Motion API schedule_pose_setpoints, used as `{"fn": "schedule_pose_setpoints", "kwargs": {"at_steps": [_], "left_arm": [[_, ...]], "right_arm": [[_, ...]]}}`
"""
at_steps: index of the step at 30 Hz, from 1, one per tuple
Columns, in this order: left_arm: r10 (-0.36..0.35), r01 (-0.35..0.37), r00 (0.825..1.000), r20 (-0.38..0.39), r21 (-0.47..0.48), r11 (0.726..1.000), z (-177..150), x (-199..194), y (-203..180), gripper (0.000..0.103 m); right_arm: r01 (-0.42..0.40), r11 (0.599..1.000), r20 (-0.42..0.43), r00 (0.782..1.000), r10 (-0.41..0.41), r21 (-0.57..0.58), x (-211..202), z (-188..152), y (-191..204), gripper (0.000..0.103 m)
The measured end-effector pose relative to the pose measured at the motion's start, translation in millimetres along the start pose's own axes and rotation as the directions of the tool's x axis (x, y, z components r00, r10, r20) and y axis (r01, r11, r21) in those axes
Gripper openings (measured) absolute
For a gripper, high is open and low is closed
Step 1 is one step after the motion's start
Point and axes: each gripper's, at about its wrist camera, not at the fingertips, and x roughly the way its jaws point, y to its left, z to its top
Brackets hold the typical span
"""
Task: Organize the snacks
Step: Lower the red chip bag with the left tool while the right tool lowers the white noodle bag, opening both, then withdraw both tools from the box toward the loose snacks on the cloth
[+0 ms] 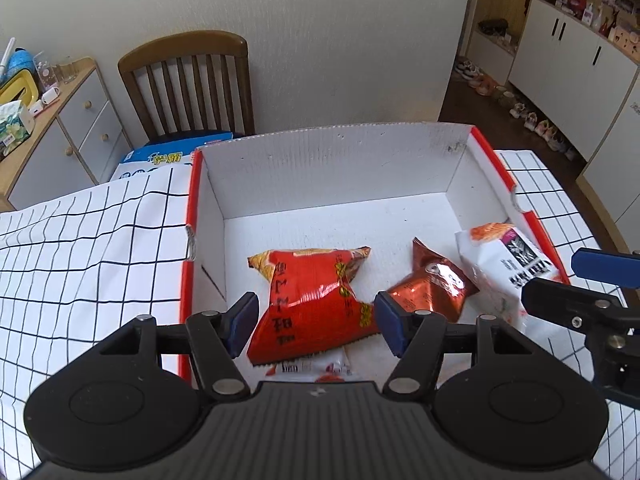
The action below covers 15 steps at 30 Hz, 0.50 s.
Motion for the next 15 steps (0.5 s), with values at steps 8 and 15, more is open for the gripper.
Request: {"fn": "schedule_pose_setpoints", "kwargs": {"at_steps": [8, 15], "left_arm": [[-0.028, 0.028, 0.999, 0.044, 0.0, 1.0, -11, -44, 1, 0.063], [-0.046, 0.046, 0.996, 0.077, 0.0, 0.999, -27, -80, 2, 0.063]], "right_arm": [[0.0, 1.0, 0.029, 1.0, 0.0, 0.003, -27, -7, 11, 0.058], [-0.005, 1.0, 0.067, 0.998, 0.005, -0.001, -58, -15, 22, 0.063]]}}
